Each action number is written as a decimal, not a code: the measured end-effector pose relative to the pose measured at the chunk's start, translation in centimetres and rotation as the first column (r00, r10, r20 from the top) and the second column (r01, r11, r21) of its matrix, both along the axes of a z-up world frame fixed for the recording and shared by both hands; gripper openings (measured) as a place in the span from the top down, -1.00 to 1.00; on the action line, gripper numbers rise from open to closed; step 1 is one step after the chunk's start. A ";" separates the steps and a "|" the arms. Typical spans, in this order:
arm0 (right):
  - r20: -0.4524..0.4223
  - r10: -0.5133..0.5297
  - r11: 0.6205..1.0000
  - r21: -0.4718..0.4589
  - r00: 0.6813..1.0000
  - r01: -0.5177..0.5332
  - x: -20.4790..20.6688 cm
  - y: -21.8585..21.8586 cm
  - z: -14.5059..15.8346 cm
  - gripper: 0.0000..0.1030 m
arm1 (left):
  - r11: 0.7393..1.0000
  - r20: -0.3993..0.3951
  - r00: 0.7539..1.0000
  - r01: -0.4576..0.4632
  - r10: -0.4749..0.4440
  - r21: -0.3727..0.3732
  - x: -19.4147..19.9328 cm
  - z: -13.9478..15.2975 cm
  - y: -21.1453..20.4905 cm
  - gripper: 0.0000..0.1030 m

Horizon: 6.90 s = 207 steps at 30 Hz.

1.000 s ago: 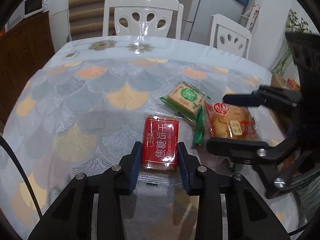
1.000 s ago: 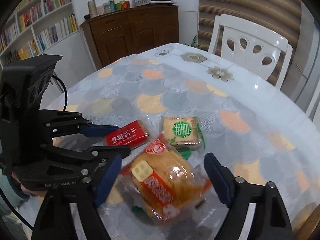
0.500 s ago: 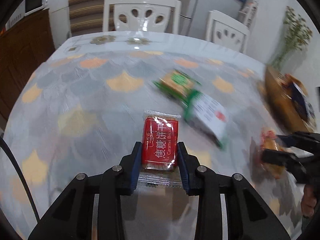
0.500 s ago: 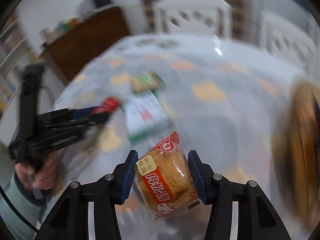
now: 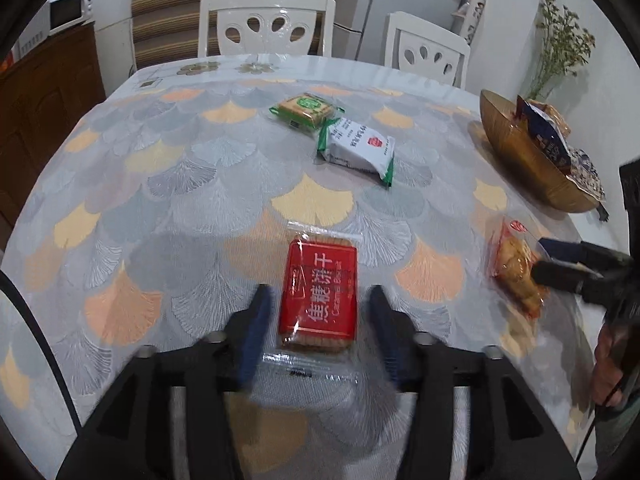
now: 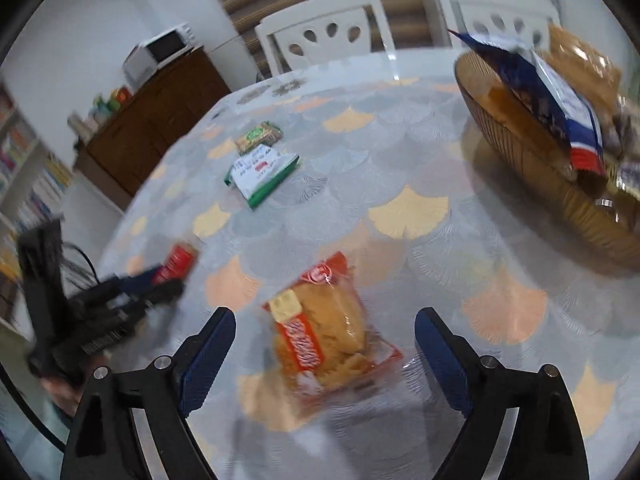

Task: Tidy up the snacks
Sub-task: 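Grasp the red biscuit pack with the left tool while the right tool grasps the orange bun bag, then carry the red biscuit pack and orange bun bag with both tools over the bowl, then open both tools over the bowl and move them back to the pile, then grasp the green-label cake with the left tool while the right tool grasps the white-green pastry bag, then carry the green-label cake and white pastry bag with both tools over the bowl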

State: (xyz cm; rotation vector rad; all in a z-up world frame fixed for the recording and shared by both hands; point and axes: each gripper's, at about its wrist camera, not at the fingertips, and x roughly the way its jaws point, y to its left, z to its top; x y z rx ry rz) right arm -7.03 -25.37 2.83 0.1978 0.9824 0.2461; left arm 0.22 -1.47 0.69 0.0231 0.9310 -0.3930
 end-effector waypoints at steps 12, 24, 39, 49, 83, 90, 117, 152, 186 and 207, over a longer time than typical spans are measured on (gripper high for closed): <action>0.042 0.084 0.996 -0.044 0.996 -0.082 -0.5 0.6 -1.5 -0.95 | 0.985 0.089 0.996 0.000 -0.016 0.172 -1.4 0.2 -2.4 0.39; 0.035 0.146 0.989 -0.033 0.989 -0.145 -0.6 1.3 -1.5 -1.00 | 0.996 0.100 0.991 -0.094 0.094 -0.008 -1.2 1.1 1.2 0.39; 0.064 0.168 0.965 -0.216 0.984 -0.151 -1.9 3.9 -1.6 -0.12 | 0.996 0.098 0.991 -0.089 0.092 -0.030 -1.1 1.0 1.4 0.39; 0.023 0.083 0.976 -0.203 0.996 -0.077 -0.5 5.6 -1.2 -0.81 | 0.993 0.098 0.989 -0.109 0.113 -0.041 -1.0 1.0 1.8 0.39; 0.285 -0.402 0.882 -0.133 0.870 0.452 -5.4 -12.4 10.7 0.01 | 0.955 0.339 0.893 0.286 -0.295 0.076 3.3 14.6 -20.5 0.39; 0.348 -0.524 0.805 -0.096 0.777 0.586 -1.9 -18.2 15.2 0.01 | 0.919 0.221 0.915 0.371 -0.338 -0.131 9.1 15.1 -25.5 0.39; 0.324 -0.362 0.926 0.015 0.874 0.378 0.8 -11.8 16.2 -0.40 | 0.991 0.253 0.967 0.046 -0.013 -0.126 8.8 16.3 -7.5 -0.11; 0.095 0.021 0.980 -0.199 0.995 -0.001 4.9 3.4 -1.2 -0.53 | 0.934 0.022 0.941 -0.333 0.338 -0.130 5.0 0.0 9.3 -0.49; 0.049 0.382 0.900 -0.247 0.923 -0.360 15.5 9.5 -1.5 -0.58 | 0.953 -0.026 0.954 0.298 -0.297 0.045 19.3 0.3 -4.8 -0.38; 0.051 0.181 0.963 -0.211 0.982 -0.166 5.4 2.8 -1.0 -0.05 | 0.992 0.027 0.997 0.067 -0.070 0.104 7.7 1.3 0.5 0.07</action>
